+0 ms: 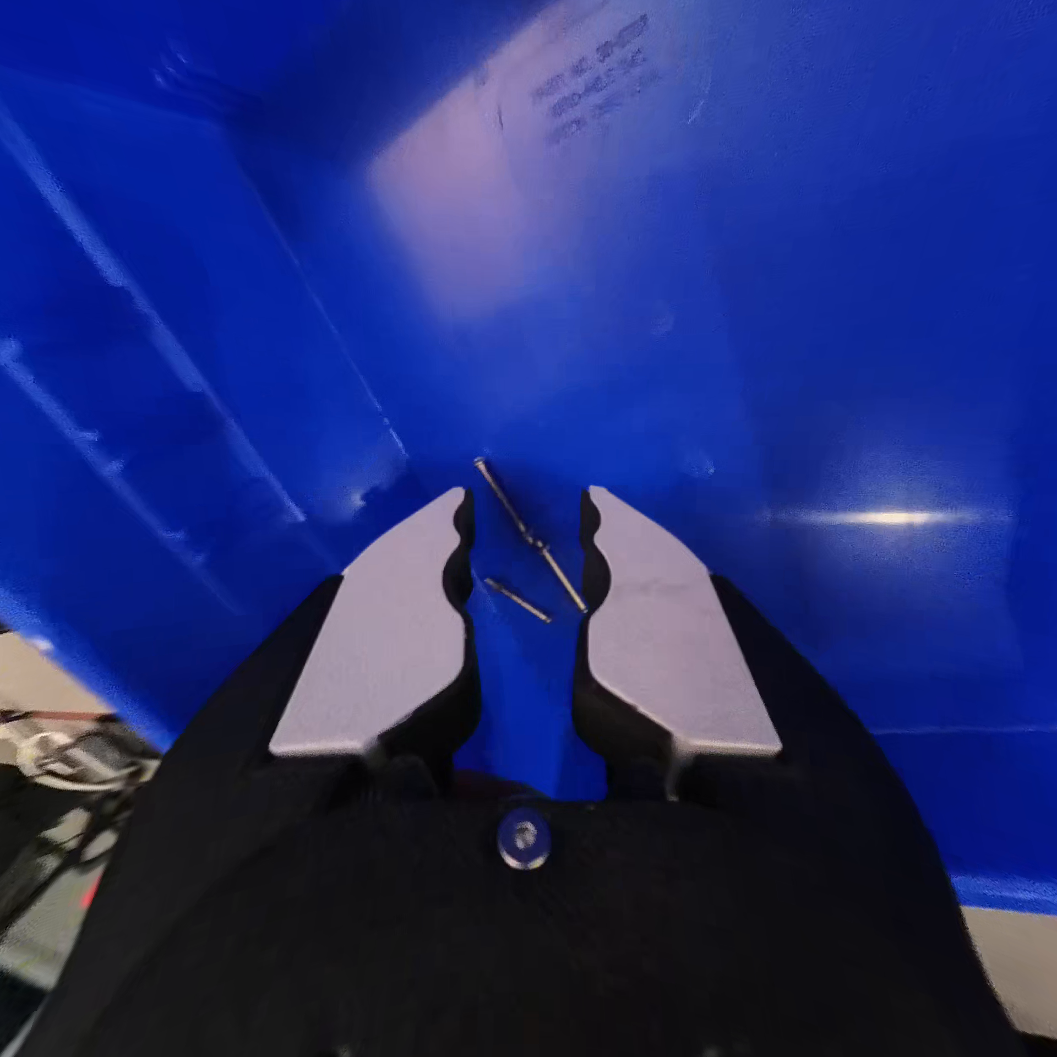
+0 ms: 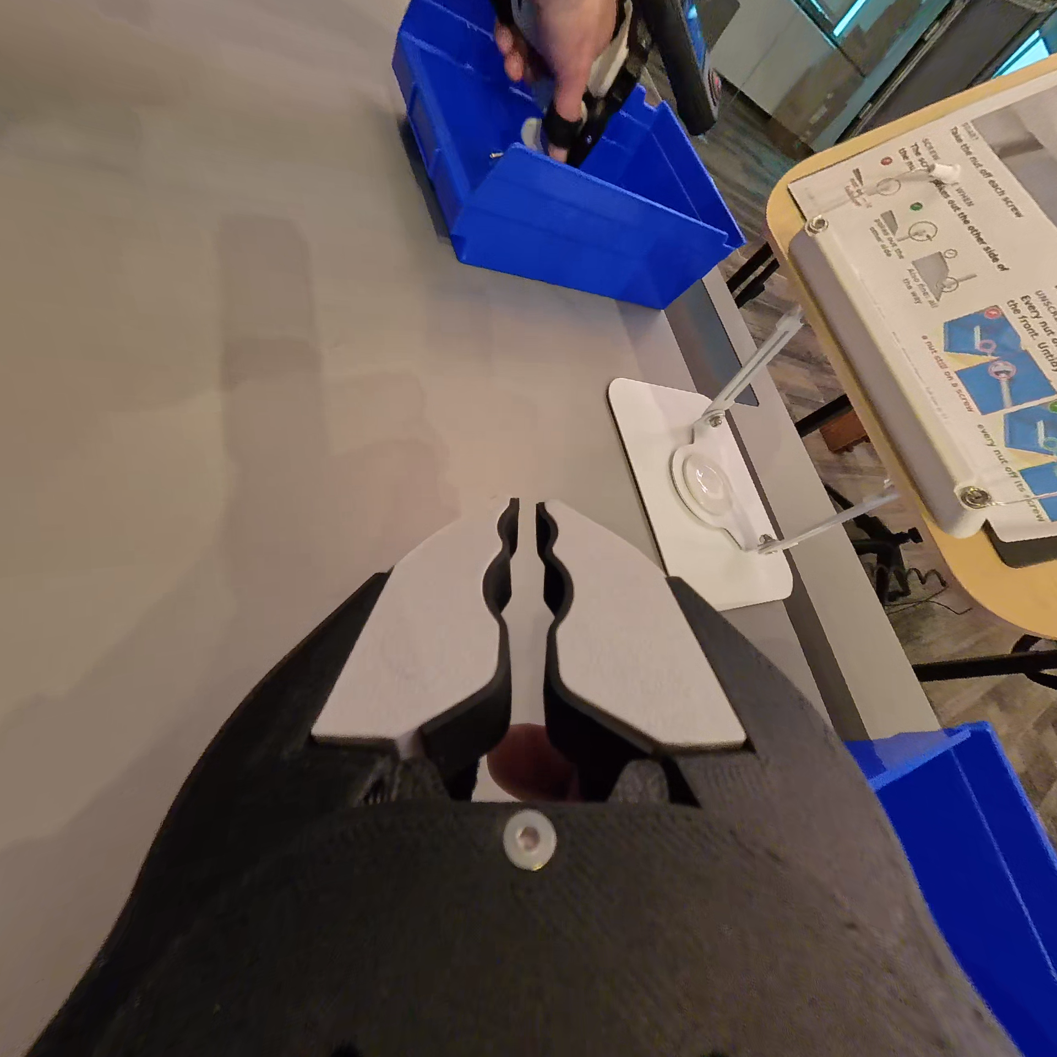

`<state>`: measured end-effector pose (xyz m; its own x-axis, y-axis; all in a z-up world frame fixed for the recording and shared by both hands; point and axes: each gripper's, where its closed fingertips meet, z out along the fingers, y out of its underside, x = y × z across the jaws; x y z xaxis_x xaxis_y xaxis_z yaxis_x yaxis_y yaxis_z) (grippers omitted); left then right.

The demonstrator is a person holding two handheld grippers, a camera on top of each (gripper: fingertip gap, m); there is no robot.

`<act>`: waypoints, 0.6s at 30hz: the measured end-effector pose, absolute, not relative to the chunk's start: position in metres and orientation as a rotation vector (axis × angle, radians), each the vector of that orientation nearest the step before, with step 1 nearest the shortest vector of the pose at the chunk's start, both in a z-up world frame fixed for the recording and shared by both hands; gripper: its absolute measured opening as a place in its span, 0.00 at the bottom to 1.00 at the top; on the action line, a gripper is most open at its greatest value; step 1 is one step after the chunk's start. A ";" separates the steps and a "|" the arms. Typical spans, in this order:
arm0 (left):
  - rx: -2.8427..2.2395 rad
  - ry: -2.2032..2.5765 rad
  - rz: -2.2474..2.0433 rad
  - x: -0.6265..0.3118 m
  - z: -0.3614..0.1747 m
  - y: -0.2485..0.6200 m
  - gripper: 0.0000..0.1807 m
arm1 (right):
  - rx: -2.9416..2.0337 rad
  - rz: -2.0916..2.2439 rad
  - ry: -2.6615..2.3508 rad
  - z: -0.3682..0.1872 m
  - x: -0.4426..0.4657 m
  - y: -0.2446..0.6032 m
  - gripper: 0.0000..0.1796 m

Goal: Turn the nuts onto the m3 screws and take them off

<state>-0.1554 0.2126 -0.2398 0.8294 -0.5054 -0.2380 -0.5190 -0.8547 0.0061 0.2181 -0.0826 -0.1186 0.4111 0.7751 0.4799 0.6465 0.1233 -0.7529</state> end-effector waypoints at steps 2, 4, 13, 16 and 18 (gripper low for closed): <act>-2.980 0.742 0.252 -0.150 -0.245 0.211 0.16 | -1.570 0.157 -1.299 -0.118 0.216 -0.086 0.03; -2.987 0.673 0.210 -0.152 -0.245 0.213 0.18 | -1.561 0.163 -1.304 -0.117 0.213 -0.088 0.03; -2.953 0.473 0.162 -0.161 -0.245 0.218 0.04 | -1.530 0.163 -1.283 -0.106 0.214 -0.092 0.03; -2.927 0.551 0.108 -0.151 -0.245 0.216 0.00 | -1.530 0.168 -1.282 -0.107 0.215 -0.092 0.03; -2.906 0.593 0.154 -0.151 -0.246 0.216 0.00 | -1.533 0.169 -1.286 -0.108 0.215 -0.092 0.03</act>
<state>-0.1505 0.2161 -0.2457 0.9155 -0.3791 -0.1347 -0.3968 -0.9062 -0.1464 0.2148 -0.0917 -0.1079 0.4062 0.7721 0.4887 0.6194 0.1605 -0.7685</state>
